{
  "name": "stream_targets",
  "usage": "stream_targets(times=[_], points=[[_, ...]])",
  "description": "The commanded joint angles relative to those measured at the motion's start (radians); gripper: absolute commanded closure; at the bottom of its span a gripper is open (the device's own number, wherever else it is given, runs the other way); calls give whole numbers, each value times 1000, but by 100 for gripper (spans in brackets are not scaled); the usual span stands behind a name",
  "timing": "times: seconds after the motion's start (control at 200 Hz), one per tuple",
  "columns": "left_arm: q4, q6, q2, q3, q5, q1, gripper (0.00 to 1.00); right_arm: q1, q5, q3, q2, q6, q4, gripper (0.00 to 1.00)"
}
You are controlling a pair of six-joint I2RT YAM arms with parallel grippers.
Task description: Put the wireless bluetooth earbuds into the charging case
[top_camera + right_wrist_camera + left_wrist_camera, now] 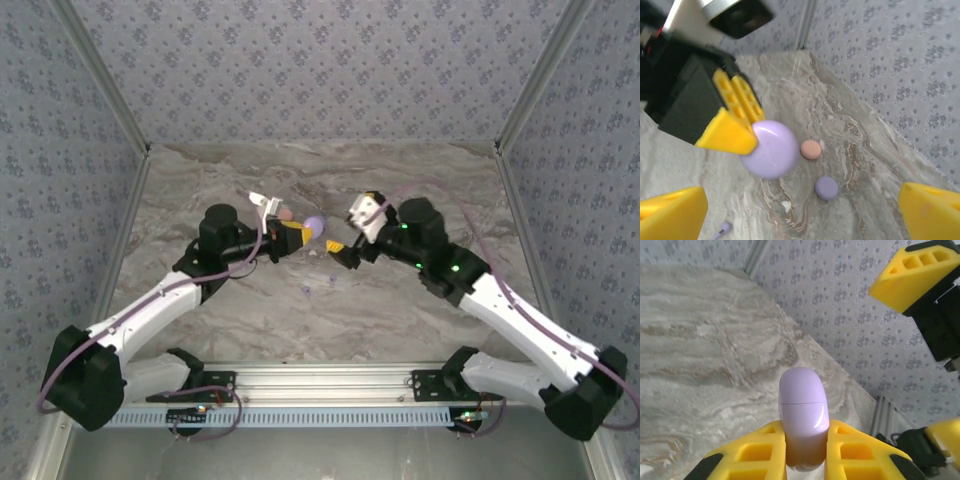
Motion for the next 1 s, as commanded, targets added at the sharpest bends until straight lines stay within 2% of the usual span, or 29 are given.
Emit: stream_targets(times=[0.0, 0.09, 0.185, 0.54, 0.994], points=[[293, 62, -62, -54, -112, -30, 97, -87, -237, -66, -71, 243, 149, 0], [385, 114, -92, -84, -138, -56, 97, -115, -288, -92, -91, 342, 233, 0], [406, 166, -111, -78, -141, -82, 98, -111, -309, -82, -79, 374, 262, 0], [390, 228, -100, -33, -87, -130, 100, -103, -287, 6, 39, 365, 273, 3], [365, 249, -87, -10, -40, -135, 100, -143, -298, 88, 151, 350, 255, 3]])
